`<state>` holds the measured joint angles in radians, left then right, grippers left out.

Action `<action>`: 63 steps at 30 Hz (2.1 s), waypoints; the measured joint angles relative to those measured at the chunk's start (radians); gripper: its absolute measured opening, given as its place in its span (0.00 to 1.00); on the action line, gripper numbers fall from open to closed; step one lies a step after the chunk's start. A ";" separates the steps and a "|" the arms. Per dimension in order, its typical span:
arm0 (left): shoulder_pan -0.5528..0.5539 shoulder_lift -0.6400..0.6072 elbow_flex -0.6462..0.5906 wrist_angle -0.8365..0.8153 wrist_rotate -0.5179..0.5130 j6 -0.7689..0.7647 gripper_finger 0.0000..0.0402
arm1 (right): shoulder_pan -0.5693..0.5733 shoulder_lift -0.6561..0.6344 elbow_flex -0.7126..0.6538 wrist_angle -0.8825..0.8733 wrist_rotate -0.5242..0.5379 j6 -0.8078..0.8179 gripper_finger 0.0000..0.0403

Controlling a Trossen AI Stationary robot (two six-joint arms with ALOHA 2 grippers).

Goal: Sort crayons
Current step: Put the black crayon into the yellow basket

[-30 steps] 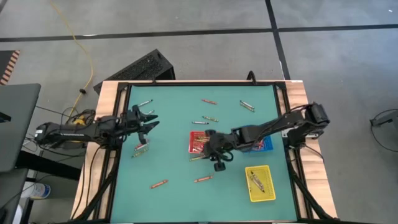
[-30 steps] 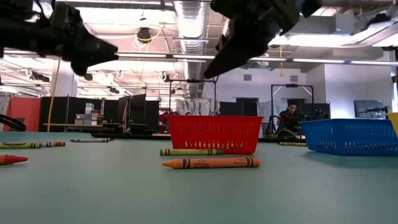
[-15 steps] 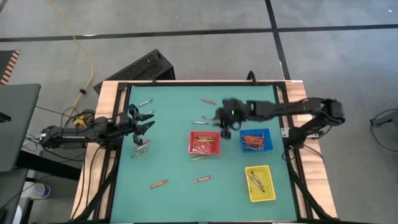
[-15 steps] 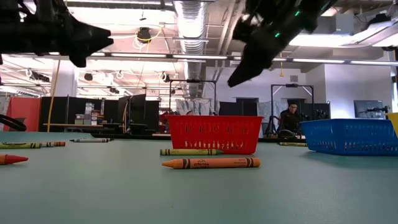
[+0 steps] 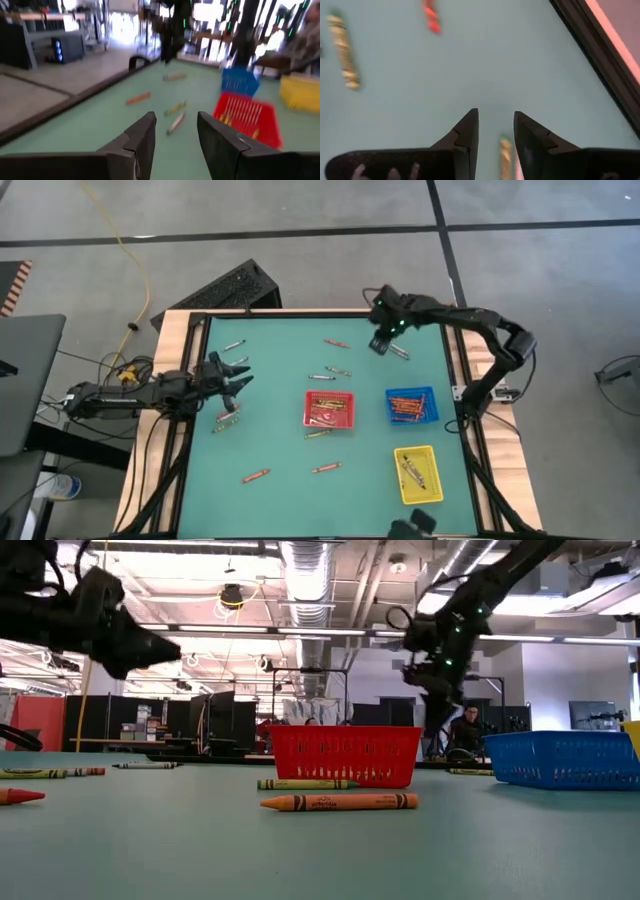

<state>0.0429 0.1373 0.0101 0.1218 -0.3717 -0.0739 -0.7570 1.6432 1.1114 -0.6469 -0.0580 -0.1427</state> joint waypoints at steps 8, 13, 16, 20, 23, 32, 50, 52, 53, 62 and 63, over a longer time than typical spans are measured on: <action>0.000 0.015 0.006 -0.064 0.009 0.001 0.34 | -0.047 0.067 -0.003 -0.006 0.008 -0.006 0.29; 0.000 0.013 0.008 -0.076 0.009 0.027 0.34 | -0.047 0.143 -0.004 -0.005 0.070 -0.042 0.29; 0.000 0.013 0.009 -0.077 0.010 0.037 0.34 | -0.057 0.164 -0.005 0.001 0.090 -0.044 0.29; 0.000 0.013 0.009 -0.079 0.010 0.028 0.34 | -0.074 0.179 -0.004 0.003 0.090 -0.045 0.29; 0.000 0.013 0.010 -0.081 0.010 0.028 0.34 | -0.090 0.179 -0.004 0.004 0.088 -0.041 0.29; 0.000 0.013 0.011 -0.083 0.009 0.028 0.34 | -0.092 0.176 -0.020 -0.012 0.083 -0.031 0.17; 0.000 0.013 0.011 -0.083 0.009 0.027 0.34 | -0.006 -0.113 -0.076 0.035 0.065 -0.006 0.01; 0.000 0.013 0.011 -0.084 0.010 0.028 0.34 | 0.044 -0.189 -0.076 0.039 0.011 0.017 0.01; 0.000 0.013 0.011 -0.084 0.010 0.028 0.34 | 0.074 -0.229 -0.074 0.046 -0.021 0.037 0.01; 0.000 0.013 0.011 -0.083 0.009 0.027 0.34 | 0.565 -0.421 -0.084 0.040 -0.074 0.202 0.01; 0.000 0.013 0.011 -0.083 0.009 0.028 0.34 | 0.633 -0.436 -0.103 0.054 -0.073 0.211 0.00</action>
<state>0.0429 0.1501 0.0216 0.0383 -0.3626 -0.0463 -0.1238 1.2072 1.0081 -0.5929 -0.1313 0.0679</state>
